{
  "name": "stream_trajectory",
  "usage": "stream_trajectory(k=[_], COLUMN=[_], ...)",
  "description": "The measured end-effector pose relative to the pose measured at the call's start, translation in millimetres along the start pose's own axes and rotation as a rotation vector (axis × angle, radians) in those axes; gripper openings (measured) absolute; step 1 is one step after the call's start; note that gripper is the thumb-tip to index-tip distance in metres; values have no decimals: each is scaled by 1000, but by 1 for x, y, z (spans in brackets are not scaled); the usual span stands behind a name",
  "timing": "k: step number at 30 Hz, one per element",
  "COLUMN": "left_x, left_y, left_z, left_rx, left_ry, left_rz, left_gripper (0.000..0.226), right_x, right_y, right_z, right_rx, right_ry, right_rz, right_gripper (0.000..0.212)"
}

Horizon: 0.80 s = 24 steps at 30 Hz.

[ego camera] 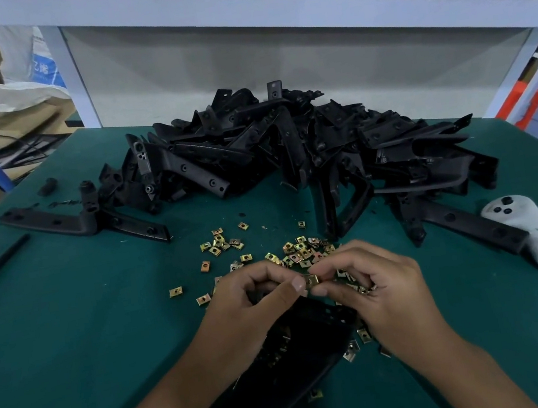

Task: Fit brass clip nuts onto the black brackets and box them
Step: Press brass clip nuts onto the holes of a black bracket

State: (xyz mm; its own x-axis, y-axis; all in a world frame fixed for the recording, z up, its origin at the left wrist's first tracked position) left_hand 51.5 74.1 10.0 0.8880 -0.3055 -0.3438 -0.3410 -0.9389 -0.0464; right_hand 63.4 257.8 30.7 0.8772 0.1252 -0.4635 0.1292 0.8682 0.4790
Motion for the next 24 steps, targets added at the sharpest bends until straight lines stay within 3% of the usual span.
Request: stream_trajectory(k=[10, 15, 24], left_x=[-1, -1, -1], left_y=[6, 5, 4], left_z=[7, 5, 4], left_rx=[-38, -27, 5], left_ry=[93, 91, 75], left_rz=[57, 95, 38], left_gripper=[32, 29, 19], right_x=[-1, -1, 0], right_y=[-1, -1, -4], right_z=[-3, -5, -5], right_rx=[73, -115, -4], right_ry=[-25, -216, -207], right_rz=[77, 134, 114], right_gripper=[13, 10, 14])
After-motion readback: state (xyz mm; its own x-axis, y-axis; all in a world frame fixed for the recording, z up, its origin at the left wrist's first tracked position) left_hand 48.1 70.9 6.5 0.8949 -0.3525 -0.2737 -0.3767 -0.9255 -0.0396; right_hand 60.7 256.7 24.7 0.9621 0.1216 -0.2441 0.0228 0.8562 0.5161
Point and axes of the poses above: each hand's wrist, its own x-axis away from the middle knuckle, its own y-axis out of the back of the hand, z = x × y, the point moved 3 cm from there along -x, towards the middle knuckle, and after that the axes turned 12 degrees about -y, right-handed, at the moved point
